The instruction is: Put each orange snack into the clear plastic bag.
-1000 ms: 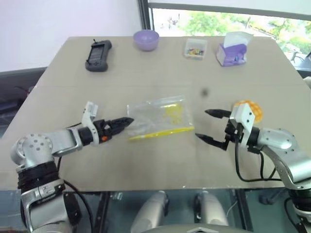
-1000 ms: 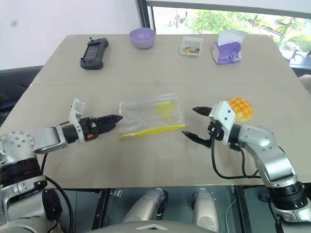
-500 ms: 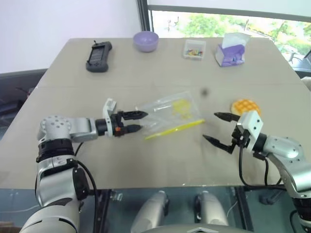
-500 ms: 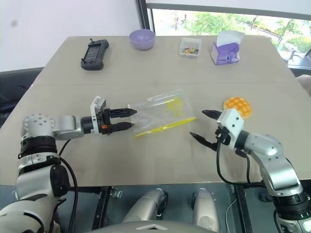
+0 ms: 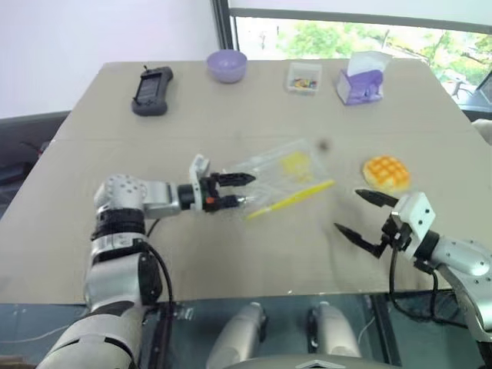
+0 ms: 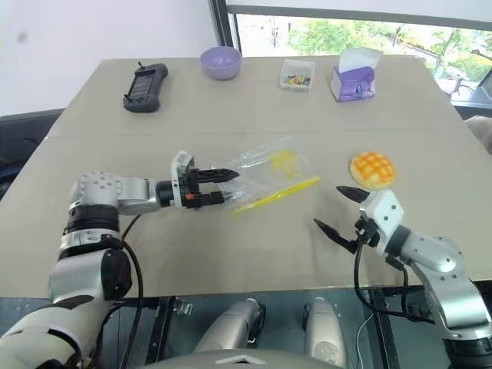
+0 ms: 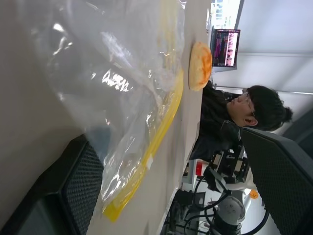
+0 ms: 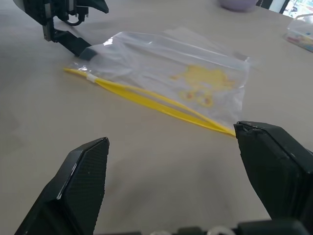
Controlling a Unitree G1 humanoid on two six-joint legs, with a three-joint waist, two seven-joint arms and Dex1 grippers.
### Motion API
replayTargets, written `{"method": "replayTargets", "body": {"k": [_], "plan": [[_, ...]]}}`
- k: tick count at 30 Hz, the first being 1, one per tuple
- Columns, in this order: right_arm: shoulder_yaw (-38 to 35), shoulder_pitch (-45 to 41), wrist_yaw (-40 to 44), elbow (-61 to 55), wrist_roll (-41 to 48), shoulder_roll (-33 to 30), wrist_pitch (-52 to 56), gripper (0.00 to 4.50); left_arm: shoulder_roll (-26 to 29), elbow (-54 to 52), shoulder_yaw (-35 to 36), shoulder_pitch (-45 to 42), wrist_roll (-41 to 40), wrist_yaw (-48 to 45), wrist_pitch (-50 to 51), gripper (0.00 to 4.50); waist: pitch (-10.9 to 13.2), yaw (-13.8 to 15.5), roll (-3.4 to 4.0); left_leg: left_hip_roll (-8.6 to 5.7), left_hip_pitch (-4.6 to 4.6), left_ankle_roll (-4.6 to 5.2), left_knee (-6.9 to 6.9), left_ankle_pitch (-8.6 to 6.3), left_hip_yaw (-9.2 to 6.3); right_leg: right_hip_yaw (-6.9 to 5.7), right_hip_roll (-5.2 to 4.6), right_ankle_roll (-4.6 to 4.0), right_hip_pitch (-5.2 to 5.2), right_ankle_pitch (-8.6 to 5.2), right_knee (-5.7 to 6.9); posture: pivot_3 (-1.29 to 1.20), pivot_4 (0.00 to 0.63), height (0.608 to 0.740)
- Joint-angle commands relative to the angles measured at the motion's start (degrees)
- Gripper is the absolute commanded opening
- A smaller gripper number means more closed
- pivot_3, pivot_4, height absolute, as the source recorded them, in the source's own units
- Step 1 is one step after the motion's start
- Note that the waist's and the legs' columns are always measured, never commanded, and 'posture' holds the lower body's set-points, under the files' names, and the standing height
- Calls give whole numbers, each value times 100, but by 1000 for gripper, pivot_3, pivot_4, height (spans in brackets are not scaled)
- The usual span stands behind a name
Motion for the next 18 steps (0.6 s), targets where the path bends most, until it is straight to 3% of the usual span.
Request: {"method": "replayTargets", "body": {"k": [1, 11, 12, 13, 14, 15, 16, 18], "plan": [[-218, -19, 38, -221, 69, -51, -221, 4460, -156, 31, 207, -59, 100, 25, -60, 4500, 0, -6, -1, 1, 0, 0, 0, 0, 1, 1, 1, 0, 0, 0, 0, 0, 150, 740], [-185, -174, 39, -44, -102, -83, -472, 4460, -969, -309, 1188, -190, 275, 1295, -154, 4500, -7, 75, -6, 0, 1, 0, 7, 0, 2, 2, 0, 10, 4, 6, -1, 0, 150, 740], [-160, -236, 35, 17, -146, -83, -512, 4500, -1074, -380, 1324, -213, 254, 1448, -111, 4006, -7, 88, -6, 0, 1, 0, 8, 0, 3, 3, 0, 11, 5, 6, -1, 0, 150, 740], [-129, -306, 29, 84, -190, -80, -542, 4500, -1178, -478, 1464, -229, 228, 1605, -41, 3838, -7, 97, -6, 0, 1, 0, 9, 0, 4, 4, 0, 12, 5, 7, -1, 0, 150, 740], [-88, -380, 16, 146, -249, -74, -562, 4500, -1271, -575, 1601, -244, 199, 1752, 34, 3276, -7, 105, -6, 0, 1, 0, 10, 0, 5, 6, 0, 12, 5, 7, -1, 0, 150, 740], [11, -516, -11, 245, -388, -64, -614, 4500, -1369, -683, 1767, -262, 162, 1910, 111, 3134, -7, 110, -7, 0, 1, 0, 10, 0, 6, 6, 0, 13, 5, 8, -2, 0, 150, 740], [107, -645, -35, 342, -520, -47, -666, 4500, -1471, -799, 1947, -283, 130, 2079, 188, 2469, -7, 111, -7, 1, 1, 0, 10, 0, 9, 9, 0, 13, 3, 8, -1, 0, 150, 740], [331, -956, -175, 570, -896, 14, -783, 4500, -1644, -969, 2322, -360, 49, 2449, 291, 1647, -6, 106, -8, 2, 1, 0, 10, 0, 11, 11, 2, 13, 2, 8, 0, 0, 150, 740]]}}
